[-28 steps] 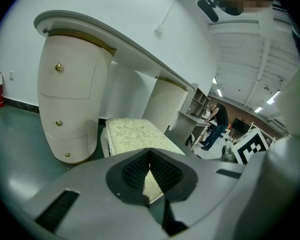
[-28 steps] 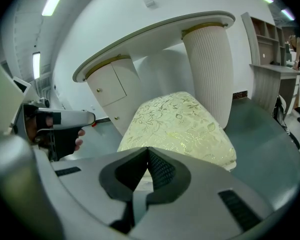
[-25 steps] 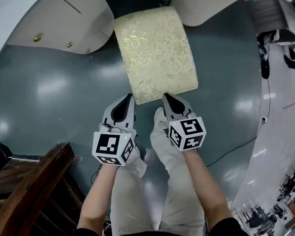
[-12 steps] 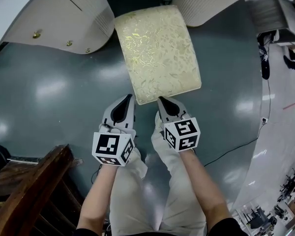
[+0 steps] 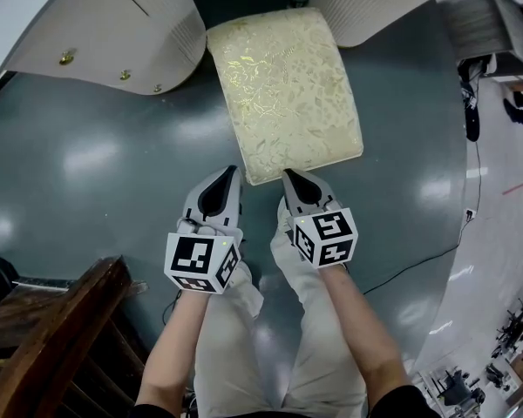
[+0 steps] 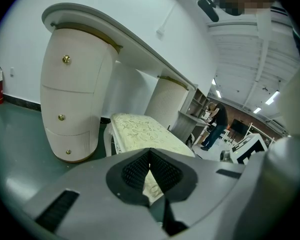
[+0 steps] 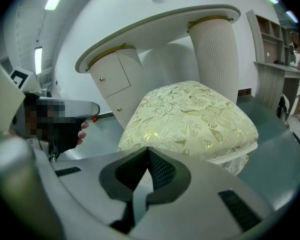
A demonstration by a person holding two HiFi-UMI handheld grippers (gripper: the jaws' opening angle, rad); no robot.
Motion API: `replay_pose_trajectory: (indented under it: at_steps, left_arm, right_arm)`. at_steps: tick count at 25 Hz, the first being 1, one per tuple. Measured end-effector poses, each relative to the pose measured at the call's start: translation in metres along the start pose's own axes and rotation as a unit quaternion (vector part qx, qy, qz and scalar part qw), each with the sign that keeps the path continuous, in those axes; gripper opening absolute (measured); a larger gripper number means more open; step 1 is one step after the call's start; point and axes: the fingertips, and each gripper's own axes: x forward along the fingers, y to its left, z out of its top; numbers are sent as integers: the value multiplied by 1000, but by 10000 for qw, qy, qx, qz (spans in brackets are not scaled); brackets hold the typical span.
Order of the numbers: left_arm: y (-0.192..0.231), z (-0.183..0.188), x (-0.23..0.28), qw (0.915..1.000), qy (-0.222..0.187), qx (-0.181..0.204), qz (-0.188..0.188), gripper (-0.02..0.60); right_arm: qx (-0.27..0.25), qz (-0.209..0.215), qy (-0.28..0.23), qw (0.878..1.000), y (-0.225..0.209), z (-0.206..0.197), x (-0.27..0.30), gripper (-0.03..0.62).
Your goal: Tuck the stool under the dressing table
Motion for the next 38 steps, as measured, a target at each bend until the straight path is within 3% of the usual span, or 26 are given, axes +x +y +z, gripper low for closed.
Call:
replay_pose_trajectory:
  at_steps: [4, 23, 38]
  left_arm:
    - [0, -2, 3, 9999, 42, 124, -83, 8]
    - [-1, -9, 13, 10000, -47, 11, -33, 8]
    - [-3, -30, 3, 9999, -103, -42, 121, 8]
  right_arm:
    - [22, 42, 29, 10000, 1, 0, 3, 12]
    - [-278, -19, -150, 9995, -1, 3, 4, 12]
    - [-324, 253, -282, 9988, 1, 4, 8, 12]
